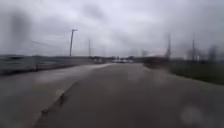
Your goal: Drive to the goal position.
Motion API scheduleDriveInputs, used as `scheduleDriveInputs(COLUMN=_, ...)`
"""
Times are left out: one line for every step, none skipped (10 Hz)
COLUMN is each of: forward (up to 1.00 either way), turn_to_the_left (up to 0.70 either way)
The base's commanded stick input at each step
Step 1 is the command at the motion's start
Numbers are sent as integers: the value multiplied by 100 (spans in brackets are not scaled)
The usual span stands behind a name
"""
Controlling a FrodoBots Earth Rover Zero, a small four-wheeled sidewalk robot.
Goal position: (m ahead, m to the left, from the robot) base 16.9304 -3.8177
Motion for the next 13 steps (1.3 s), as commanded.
scheduleDriveInputs(forward=100, turn_to_the_left=-1)
scheduleDriveInputs(forward=100, turn_to_the_left=-1)
scheduleDriveInputs(forward=100, turn_to_the_left=-1)
scheduleDriveInputs(forward=100, turn_to_the_left=-1)
scheduleDriveInputs(forward=100, turn_to_the_left=-1)
scheduleDriveInputs(forward=100, turn_to_the_left=-1)
scheduleDriveInputs(forward=100, turn_to_the_left=-1)
scheduleDriveInputs(forward=100, turn_to_the_left=-1)
scheduleDriveInputs(forward=100, turn_to_the_left=-1)
scheduleDriveInputs(forward=100, turn_to_the_left=-1)
scheduleDriveInputs(forward=100, turn_to_the_left=-1)
scheduleDriveInputs(forward=100, turn_to_the_left=-1)
scheduleDriveInputs(forward=100, turn_to_the_left=-1)
